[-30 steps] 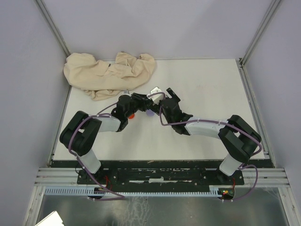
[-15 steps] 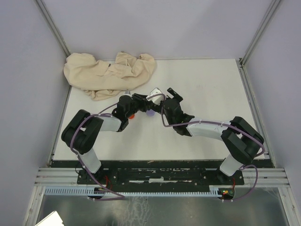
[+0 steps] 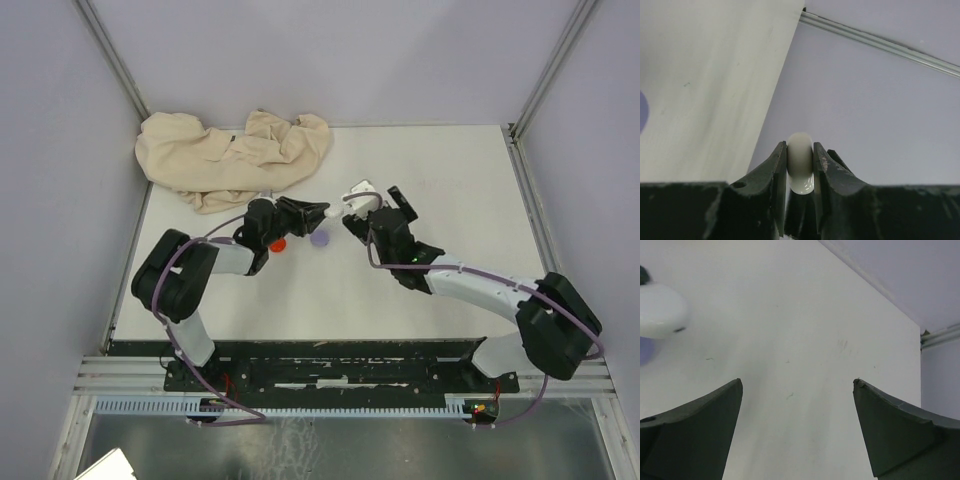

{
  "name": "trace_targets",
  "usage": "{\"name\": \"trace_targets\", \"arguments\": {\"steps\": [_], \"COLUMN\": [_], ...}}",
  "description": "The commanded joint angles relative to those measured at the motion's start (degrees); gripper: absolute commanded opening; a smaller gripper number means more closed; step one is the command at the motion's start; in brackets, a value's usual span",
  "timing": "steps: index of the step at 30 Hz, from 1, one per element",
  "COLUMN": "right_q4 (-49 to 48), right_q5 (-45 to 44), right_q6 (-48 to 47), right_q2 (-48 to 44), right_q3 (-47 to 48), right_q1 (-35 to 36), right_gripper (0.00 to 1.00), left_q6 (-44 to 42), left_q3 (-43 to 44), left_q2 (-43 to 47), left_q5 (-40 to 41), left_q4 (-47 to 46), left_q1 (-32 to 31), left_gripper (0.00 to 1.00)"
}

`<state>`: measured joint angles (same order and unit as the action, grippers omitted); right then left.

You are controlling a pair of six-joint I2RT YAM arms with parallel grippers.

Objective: Insert the wireless bluetooth earbuds into the charging case
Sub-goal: Place the charging case at the center of the board.

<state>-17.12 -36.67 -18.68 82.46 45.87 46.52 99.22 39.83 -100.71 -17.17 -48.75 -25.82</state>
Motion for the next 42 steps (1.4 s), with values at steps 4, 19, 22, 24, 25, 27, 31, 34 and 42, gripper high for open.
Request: {"name": "trace_targets", "arguments": {"steps": [4,19,22,24,25,27,31,34,42], "right_q4": [15.96,21.71,22.0,21.92,21.89,21.87,21.84,22.17,23.29], "right_q5": [1.36,6.8,7.9,8.38,8.55,8.98,10.08,11.27,14.92], "right_q6": [17.68,22.62,23.04,23.35,23.42,23.59,24.02,24.51,26.24], "right_q2": [-8.36,-3.22,-2.83,-2.84,-2.75,-2.76,-2.69,-2.58,-2.16], "right_q3": [3.57,10.16,10.48,10.46,10.44,10.33,10.26,10.57,11.86], "right_q1": [-6.43,-8.1,-8.6,-8.9,-9.05,-9.33,-9.72,-10.08,-11.44], "right_gripper": [0.99,1.0,1.0,1.0,1.0,0.99,1.0,1.0,1.0], "left_q6": [-23.71,-38.28,-38.1,-38.93,-39.26,-39.89,-40.59,-41.05,-41.76], "left_q3": [2.74,-7.71,-9.85,-10.67,-10.94,-11.87,-13.1,-13.65,-14.52], "left_q2": [6.32,20.2,19.45,19.11,18.84,18.58,17.03,15.71,13.94], "left_q5": [-3.04,7.68,7.93,8.43,8.86,9.3,9.63,9.77,9.4], "left_q4": [16.38,32.66,29.85,28.6,28.42,26.56,24.21,23.14,21.63], "left_q1": [2.5,2.5,2.53,2.53,2.5,2.53,2.5,2.51,2.53], "left_gripper": [0.03,0.03,0.03,0.03,0.03,0.03,0.03,0.03,0.26]}}
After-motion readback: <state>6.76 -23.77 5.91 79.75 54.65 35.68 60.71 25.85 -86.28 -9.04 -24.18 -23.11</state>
